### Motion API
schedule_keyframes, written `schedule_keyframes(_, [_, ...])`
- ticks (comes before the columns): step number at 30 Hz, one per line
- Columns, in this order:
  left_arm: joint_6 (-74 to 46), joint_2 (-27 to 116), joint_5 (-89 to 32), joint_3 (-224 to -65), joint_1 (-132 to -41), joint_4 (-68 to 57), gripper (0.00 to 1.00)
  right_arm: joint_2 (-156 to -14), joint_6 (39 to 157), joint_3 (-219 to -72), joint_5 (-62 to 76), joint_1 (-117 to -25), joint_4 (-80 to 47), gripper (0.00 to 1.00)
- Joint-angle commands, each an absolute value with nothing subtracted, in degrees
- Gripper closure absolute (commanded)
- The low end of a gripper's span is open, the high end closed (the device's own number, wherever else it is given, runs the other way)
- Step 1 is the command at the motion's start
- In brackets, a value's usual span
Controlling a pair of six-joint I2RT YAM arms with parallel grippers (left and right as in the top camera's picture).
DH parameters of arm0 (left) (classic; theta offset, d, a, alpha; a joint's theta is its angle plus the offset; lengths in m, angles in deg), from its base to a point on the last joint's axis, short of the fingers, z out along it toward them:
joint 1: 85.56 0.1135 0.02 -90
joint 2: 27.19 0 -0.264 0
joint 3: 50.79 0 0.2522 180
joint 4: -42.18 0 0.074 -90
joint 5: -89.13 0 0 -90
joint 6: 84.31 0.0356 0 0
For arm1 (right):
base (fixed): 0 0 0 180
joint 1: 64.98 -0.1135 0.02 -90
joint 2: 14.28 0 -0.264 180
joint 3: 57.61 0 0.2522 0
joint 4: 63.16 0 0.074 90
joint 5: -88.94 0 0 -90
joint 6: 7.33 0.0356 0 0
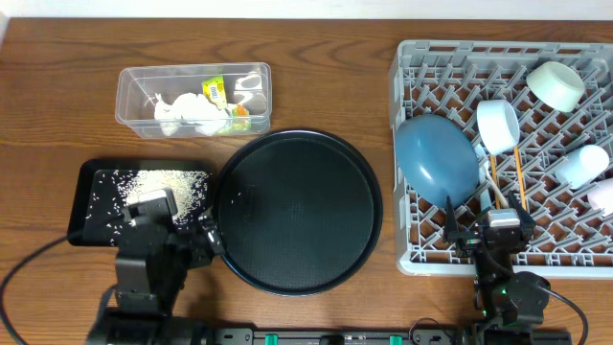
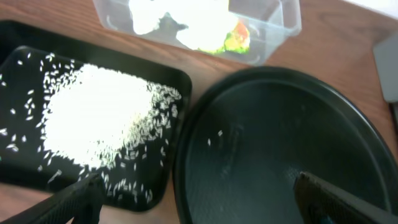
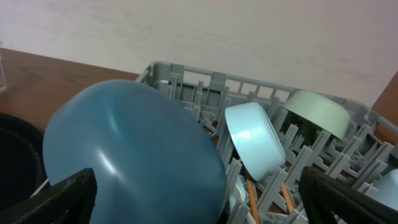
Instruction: Sort waste into correct bins and load items into the dishwasher rack
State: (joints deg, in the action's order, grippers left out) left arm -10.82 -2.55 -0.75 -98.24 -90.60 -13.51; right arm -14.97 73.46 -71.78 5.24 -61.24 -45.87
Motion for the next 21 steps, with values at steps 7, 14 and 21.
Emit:
schedule_keyframes(7, [-10.67, -18.07, -0.38, -74.77, -88.35, 7.43, 0.02, -14.57, 72.96, -71.69, 4.76, -62.39, -45.59, 0.01])
schedule_keyframes(14, [-3.46, -26.9, -0.4, -64.78, -88.35, 25.26, 0.02, -14.57, 72.96, -71.69, 4.76, -62.39, -45.59, 0.01])
schedule_keyframes(21, [1.39, -27.12, -0.4, -64.78, -88.35, 24.26, 0.02, -14.6, 72.96, -71.69, 4.76, -62.39, -45.59, 0.01])
